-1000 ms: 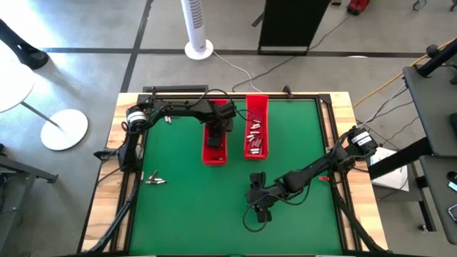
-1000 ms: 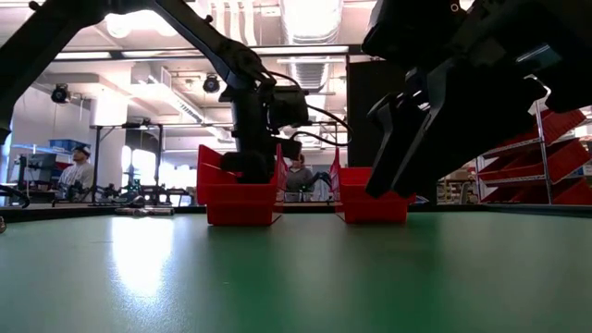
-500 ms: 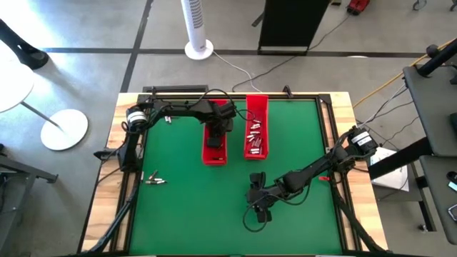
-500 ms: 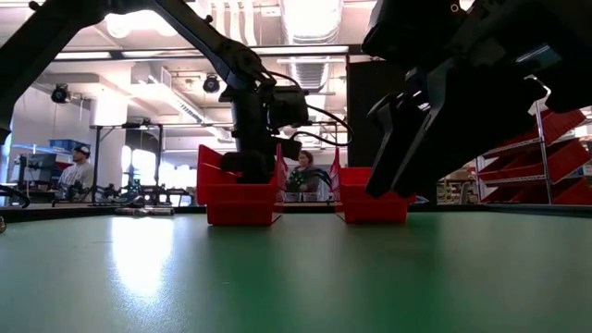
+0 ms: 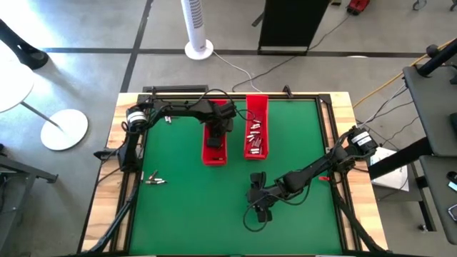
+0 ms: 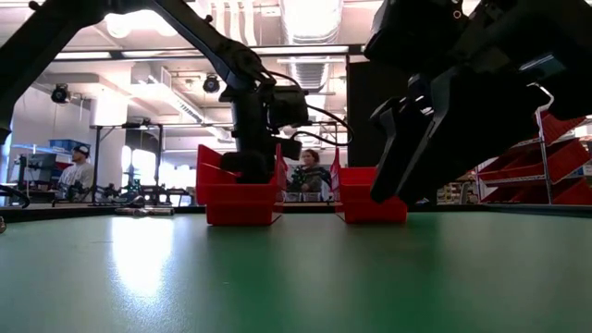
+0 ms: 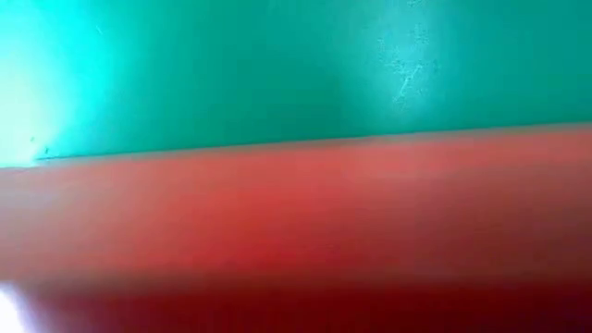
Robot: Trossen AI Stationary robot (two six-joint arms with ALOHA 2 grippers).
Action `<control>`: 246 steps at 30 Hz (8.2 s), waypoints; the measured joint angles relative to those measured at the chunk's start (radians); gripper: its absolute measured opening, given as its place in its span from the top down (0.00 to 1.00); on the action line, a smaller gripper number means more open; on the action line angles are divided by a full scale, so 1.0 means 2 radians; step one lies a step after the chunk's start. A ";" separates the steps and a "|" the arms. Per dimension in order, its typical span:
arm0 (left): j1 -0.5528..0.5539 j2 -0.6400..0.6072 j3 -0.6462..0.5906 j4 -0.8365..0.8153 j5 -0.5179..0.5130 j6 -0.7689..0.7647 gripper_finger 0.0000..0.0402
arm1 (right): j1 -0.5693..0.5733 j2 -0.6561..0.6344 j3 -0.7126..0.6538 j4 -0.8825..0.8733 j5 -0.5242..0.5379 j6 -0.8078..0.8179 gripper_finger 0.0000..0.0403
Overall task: Sort batteries
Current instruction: Put the black battery into the left red bin, then put the silver battery into the right red bin
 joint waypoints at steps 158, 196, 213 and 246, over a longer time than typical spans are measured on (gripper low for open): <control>-0.413 0.066 -0.013 0.358 -0.169 -0.424 0.68 | 0.095 -0.013 0.051 -0.115 0.135 0.139 0.50; -0.490 -0.474 -0.422 0.686 -0.348 -0.151 0.63 | 0.045 0.072 0.020 0.011 0.049 0.118 0.95; -0.489 -0.452 -0.412 0.661 -0.368 -0.133 0.63 | 0.044 0.075 0.133 -0.250 0.035 0.121 0.98; -0.474 -0.433 -0.413 0.640 -0.394 -0.133 0.63 | 0.088 0.070 -0.094 0.074 0.150 0.227 0.82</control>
